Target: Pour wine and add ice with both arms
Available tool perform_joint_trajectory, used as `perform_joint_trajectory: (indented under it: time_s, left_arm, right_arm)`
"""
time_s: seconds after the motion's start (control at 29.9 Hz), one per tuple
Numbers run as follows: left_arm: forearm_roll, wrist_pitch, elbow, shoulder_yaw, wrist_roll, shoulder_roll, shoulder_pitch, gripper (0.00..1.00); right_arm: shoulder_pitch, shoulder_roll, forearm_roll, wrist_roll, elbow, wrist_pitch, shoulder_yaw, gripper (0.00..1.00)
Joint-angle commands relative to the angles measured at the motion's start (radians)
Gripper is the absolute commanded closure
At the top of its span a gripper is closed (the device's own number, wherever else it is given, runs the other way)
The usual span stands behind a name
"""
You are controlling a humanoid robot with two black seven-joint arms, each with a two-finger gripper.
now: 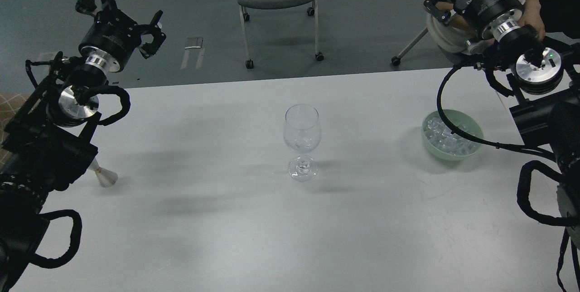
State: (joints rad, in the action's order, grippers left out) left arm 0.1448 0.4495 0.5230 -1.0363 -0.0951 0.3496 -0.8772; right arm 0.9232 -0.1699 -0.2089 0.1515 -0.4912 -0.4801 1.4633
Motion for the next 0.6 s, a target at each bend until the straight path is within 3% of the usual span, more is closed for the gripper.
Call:
perform_joint_trajectory:
  time_s: [0.0, 0.57]
  left_arm:
    - [0.005, 0.002, 0.000, 0.001, -0.002, -0.003, 0.004, 0.01]
    - [0.009, 0.009, 0.000, 0.002, -0.005, 0.005, 0.006, 0.01]
  right_arm:
    - [0.000, -0.008, 0.000, 0.000, 0.002, -0.002, 0.002, 0.00]
    - [0.000, -0.010, 0.000, -0.001, 0.003, -0.002, 0.005, 0.00]
